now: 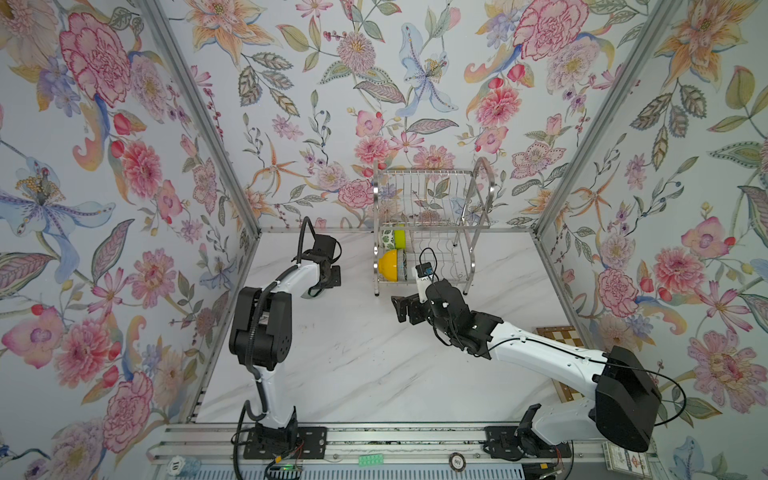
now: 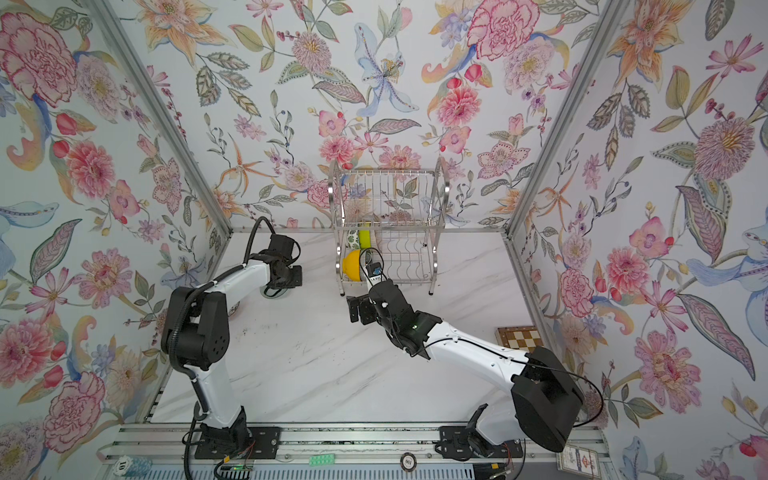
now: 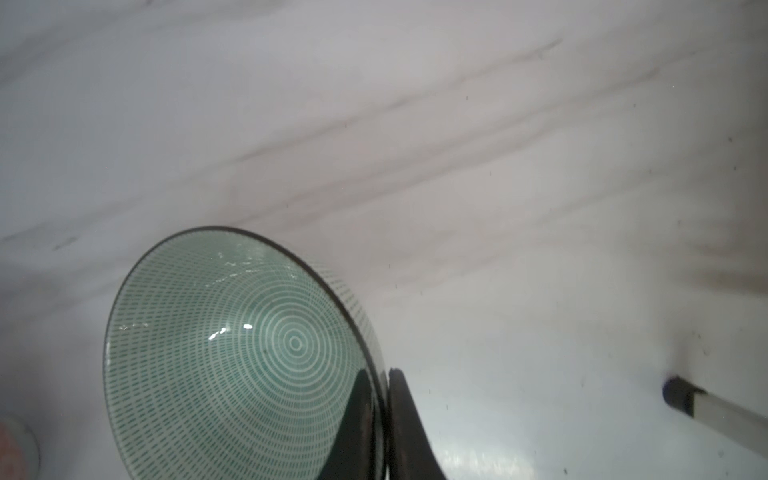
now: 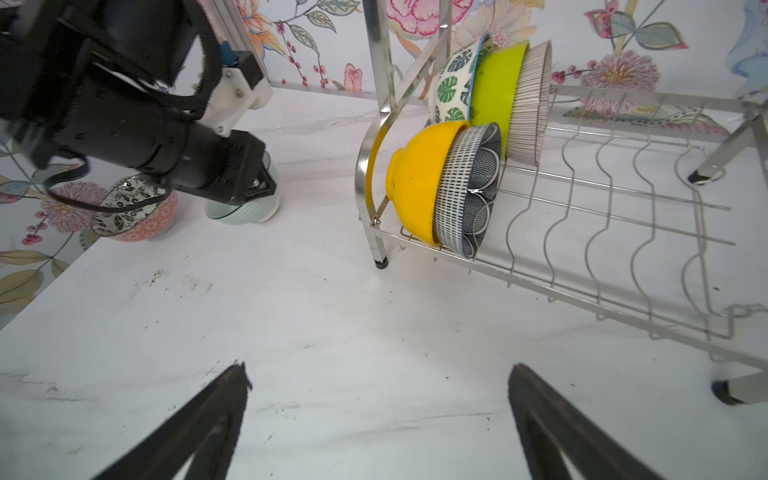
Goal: Load the bowls into the dish rack
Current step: 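Lower the left gripper onto the pale green bowl rim while the right moves toward it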
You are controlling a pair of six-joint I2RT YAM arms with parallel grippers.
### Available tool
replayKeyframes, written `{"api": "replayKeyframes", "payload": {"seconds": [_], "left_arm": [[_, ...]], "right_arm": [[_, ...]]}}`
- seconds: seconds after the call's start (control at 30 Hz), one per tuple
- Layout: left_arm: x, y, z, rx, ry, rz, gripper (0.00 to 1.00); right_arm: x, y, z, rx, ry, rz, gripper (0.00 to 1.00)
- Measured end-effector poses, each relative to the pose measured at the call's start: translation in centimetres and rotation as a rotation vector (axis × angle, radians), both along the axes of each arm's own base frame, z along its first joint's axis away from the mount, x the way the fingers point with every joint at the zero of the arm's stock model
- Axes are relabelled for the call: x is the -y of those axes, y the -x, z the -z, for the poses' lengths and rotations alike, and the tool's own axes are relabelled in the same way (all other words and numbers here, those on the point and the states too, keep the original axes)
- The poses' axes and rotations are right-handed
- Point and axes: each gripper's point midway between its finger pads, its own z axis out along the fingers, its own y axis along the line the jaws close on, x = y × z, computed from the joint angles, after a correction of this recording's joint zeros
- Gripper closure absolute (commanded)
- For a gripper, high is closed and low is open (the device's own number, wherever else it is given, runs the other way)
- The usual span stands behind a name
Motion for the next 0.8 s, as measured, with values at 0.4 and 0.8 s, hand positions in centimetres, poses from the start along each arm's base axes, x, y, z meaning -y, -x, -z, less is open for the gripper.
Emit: {"api": "replayKeyframes", "payload": {"seconds": [0.4,0.8], "left_arm": [[14.4,13.7,-1.2,-0.008,0.088,0.308,1.0],[25.5,16.5,-0.3,0.028,0.125,0.452,1.0]], "right_arm": [[8.6,-1.9,-3.4,0.029,-0.033,0.227,0.01],[20.9,-2.3,-4.4,-0.051,-0.207,0.514,0.01]]}}
